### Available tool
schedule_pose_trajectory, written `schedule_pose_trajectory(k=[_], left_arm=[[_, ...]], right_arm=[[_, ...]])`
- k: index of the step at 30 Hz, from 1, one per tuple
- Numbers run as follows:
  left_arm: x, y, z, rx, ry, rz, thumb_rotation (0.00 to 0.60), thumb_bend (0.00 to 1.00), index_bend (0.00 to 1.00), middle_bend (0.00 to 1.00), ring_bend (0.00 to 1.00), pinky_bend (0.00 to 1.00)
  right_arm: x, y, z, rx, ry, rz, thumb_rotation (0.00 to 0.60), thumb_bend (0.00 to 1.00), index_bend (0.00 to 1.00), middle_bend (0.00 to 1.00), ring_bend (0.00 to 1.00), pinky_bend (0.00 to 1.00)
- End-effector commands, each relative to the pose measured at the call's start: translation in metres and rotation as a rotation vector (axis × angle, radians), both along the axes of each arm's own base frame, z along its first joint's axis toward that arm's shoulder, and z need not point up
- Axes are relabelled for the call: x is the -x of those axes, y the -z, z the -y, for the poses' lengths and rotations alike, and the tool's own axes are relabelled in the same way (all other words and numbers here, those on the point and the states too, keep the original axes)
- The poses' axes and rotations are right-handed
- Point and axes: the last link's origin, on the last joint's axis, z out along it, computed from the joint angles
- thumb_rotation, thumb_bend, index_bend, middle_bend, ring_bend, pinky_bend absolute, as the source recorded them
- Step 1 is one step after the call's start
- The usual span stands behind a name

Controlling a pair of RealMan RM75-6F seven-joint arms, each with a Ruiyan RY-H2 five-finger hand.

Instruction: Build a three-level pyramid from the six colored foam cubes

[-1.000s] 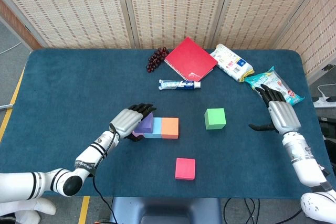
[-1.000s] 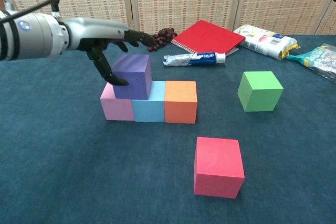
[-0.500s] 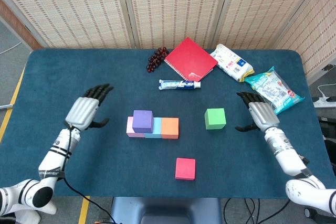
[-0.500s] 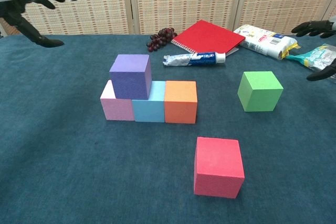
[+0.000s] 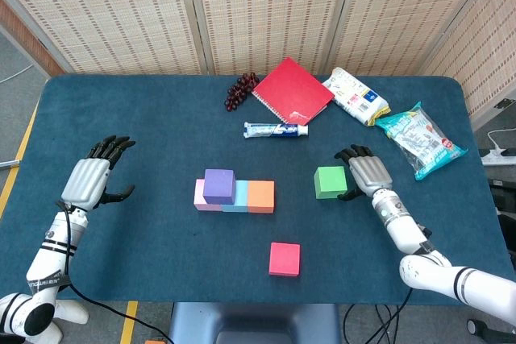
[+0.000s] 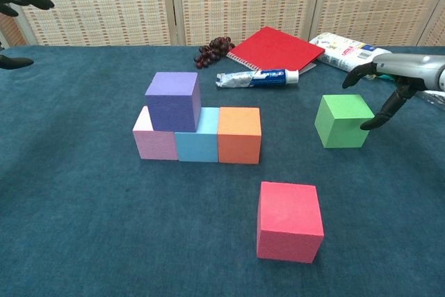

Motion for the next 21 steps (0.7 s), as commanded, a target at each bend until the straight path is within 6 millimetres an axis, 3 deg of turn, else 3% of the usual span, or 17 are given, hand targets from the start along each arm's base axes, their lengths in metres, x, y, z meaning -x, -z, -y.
schedule_pose_trajectory(k=[1, 5, 11, 16, 21], left_arm=[[0.004, 0.0, 0.004, -0.002, 0.003, 0.008, 0.6, 0.28, 0.15, 0.1, 0.0, 0.12], [0.006, -0.001, 0.007, -0.005, 0.006, 0.019, 0.6, 0.28, 0.15, 0.1, 0.0, 0.12], [0.008, -0.005, 0.018, -0.017, 0.025, 0.045, 0.6, 0.28, 0.15, 0.1, 0.0, 0.12], [0.014, -0.01, 0.023, -0.036, 0.027, 0.002, 0.6, 0.28, 0.16, 0.12, 0.0, 0.12], [0.019, -0.014, 0.03, -0.078, 0.035, -0.042, 0.6, 0.28, 0.19, 0.16, 0.03, 0.14]], right_arm=[[-0.001, 0.007, 0.004, -0.004, 0.002, -0.009, 0.6, 0.21, 0.36, 0.26, 0.08, 0.19], [-0.003, 0.011, 0.006, 0.001, 0.007, -0.007, 0.6, 0.21, 0.41, 0.29, 0.11, 0.19], [-0.007, 0.013, 0.008, 0.034, 0.003, 0.016, 0.6, 0.22, 0.58, 0.42, 0.23, 0.22], [-0.022, -0.014, -0.002, 0.062, -0.045, 0.055, 0.6, 0.24, 0.62, 0.46, 0.27, 0.22], [-0.057, -0.041, -0.018, 0.037, -0.102, 0.114, 0.6, 0.25, 0.62, 0.46, 0.27, 0.22]])
